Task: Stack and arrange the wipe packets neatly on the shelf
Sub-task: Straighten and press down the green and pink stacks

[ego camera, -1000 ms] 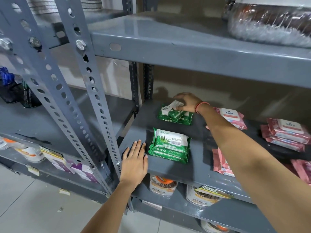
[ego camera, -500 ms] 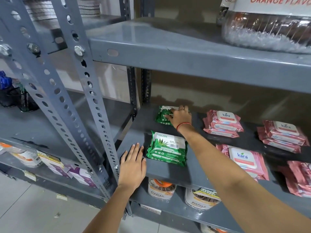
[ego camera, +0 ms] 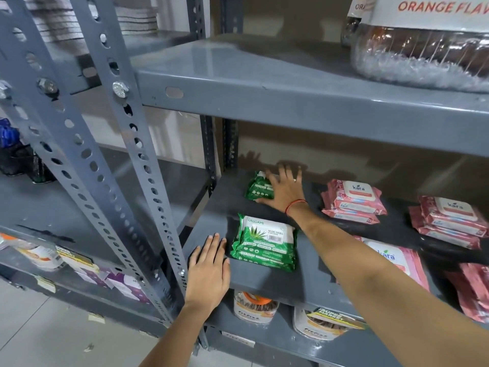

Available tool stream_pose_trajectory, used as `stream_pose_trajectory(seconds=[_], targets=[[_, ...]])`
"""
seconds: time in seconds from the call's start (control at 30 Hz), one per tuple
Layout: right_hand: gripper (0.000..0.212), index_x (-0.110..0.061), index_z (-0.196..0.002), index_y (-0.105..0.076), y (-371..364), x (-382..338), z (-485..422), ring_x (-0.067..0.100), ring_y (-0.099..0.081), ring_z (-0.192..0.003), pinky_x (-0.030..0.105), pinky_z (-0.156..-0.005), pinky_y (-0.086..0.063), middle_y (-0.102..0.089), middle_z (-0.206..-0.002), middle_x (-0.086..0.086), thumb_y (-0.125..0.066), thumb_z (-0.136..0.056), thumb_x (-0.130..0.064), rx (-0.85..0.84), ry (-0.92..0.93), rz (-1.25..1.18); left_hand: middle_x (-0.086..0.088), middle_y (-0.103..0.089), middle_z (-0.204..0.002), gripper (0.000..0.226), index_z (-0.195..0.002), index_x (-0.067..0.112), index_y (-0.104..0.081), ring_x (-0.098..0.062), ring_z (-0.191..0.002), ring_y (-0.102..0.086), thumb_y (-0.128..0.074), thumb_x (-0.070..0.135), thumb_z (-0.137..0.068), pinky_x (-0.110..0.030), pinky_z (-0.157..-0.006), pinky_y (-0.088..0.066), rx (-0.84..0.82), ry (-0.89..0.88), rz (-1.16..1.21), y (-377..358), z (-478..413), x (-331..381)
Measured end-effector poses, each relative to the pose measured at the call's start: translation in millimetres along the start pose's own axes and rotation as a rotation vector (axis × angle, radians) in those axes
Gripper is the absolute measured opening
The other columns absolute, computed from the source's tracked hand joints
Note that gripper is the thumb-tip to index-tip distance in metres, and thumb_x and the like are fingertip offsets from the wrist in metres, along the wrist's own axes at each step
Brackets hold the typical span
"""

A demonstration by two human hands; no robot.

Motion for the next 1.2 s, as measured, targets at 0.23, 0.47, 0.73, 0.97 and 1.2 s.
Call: stream_pose_trajectory(seconds=[0.23,0.47,0.73,0.97,1.2], targets=[[0.098,-0.024,-0.146,-0.022,-21,10,-12,0.035,-0.044,-0.12,0.05,-0.101,-0.036,-0.044,-0.135,0.016,-0.05,-0.069,-0.078,-0.085,0.008,-0.093,-0.007,-0.049,-0.139,0.052,-0.128,0.007,-0.054,-0.021,-0.131,-0.043,-0.024,0.031,-0.093,-0.037,-0.106,-0.022,-0.023,-0.012,-0.012,-2,-2,0],[0.101,-0.024,-0.147,-0.02,-22,12,-19,0.035,-0.041,-0.125,0.051,-0.107,-0.03,-0.04,-0.138,0.015,-0.054,-0.069,-0.077,-0.125,0.08,-0.126,-0.007,-0.048,-0.14,0.053,-0.129,0.008,-0.053,-0.021,-0.131,-0.042,-0.024,0.031,-0.092,-0.037,-0.107,-0.022,-0.022,-0.013,-0.011,-1,-3,0],[0.111,-0.028,-0.149,-0.009,-1,9,-7,0.034,-0.026,-0.138,0.066,-0.11,-0.003,-0.026,-0.15,0.015,-0.053,-0.063,-0.082,-0.135,0.047,-0.172,-0.008,-0.049,-0.139,0.053,-0.127,0.007,-0.055,-0.021,-0.13,-0.044,-0.023,0.031,-0.092,-0.037,-0.107,-0.025,-0.005,-0.008,-0.034,0,-2,1],[0.1,-0.032,-0.148,-0.013,52,-22,72,0.027,-0.014,-0.143,0.054,-0.116,0.0,-0.018,-0.155,0.008,-0.041,-0.068,-0.084,0.007,0.061,-0.512,-0.01,-0.05,-0.138,0.054,-0.127,0.005,-0.055,-0.023,-0.13,-0.045,-0.022,0.03,-0.092,-0.043,-0.104,-0.036,-0.005,-0.009,-0.016,2,-2,1],[0.095,-0.032,-0.148,-0.02,49,-72,149,0.033,-0.021,-0.141,0.06,-0.112,-0.006,-0.022,-0.154,0.013,-0.046,-0.071,-0.08,0.034,0.171,-0.315,-0.011,-0.046,-0.141,0.058,-0.131,0.002,-0.05,-0.025,-0.133,-0.04,-0.018,0.033,-0.093,-0.045,-0.107,-0.031,0.009,-0.028,0.04,4,6,3]])
Point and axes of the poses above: each hand's wrist, its own z-axis away from the middle knuckle, its own y-axis out of the back of the hand, x = y × z, the point moved 7 cm from there along -z, towards the middle knuckle
